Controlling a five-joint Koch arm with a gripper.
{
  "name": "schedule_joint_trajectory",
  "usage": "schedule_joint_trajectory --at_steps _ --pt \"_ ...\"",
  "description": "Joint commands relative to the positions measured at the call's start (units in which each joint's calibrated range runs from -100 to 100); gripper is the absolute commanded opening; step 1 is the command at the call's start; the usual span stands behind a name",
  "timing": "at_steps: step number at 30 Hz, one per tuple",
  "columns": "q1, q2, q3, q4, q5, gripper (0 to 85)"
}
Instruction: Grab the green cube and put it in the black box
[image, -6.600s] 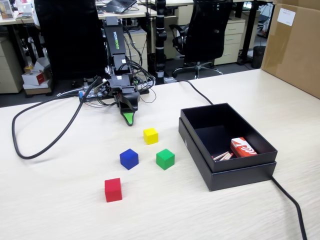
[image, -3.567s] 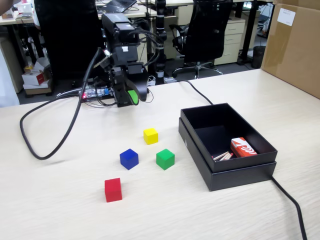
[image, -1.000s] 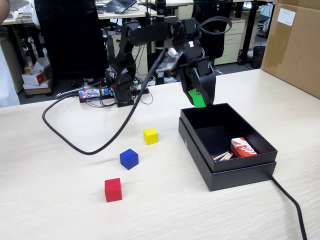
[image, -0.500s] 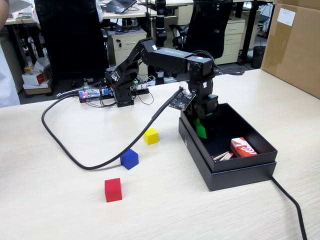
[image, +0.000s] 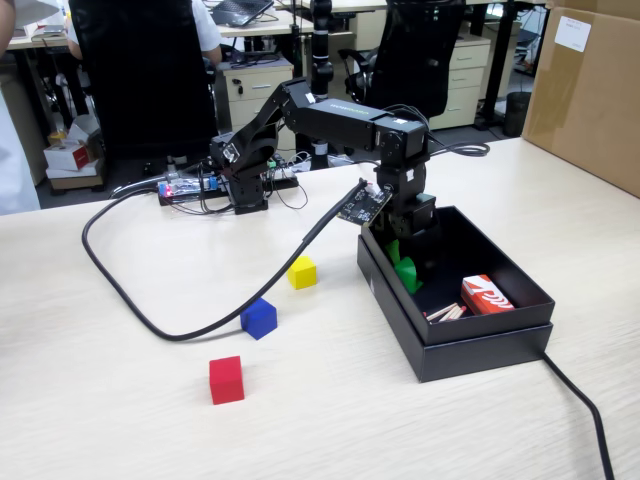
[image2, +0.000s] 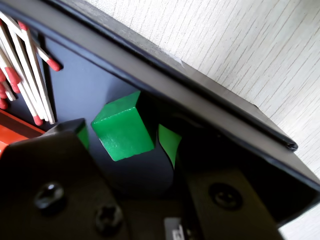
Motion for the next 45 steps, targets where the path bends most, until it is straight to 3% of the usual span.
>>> schedule_joint_trajectory --at_steps 1,7,15,29,35,45 --pt "-0.2 -3.6 1.3 0.17 -0.15 36.3" --pt "0.0 -16.46 -2.15 0.17 -0.15 43.0" --pt "-1.71 -46.98 -7.86 0.51 0.0 43.0" --pt "-11.48 -101.6 -52.47 13.9 -1.32 43.0" --pt "-15.34 -121.68 -78.49 25.48 -1.47 43.0" --pt "-18.9 -124.09 -107.68 48.55 -1.42 46.7"
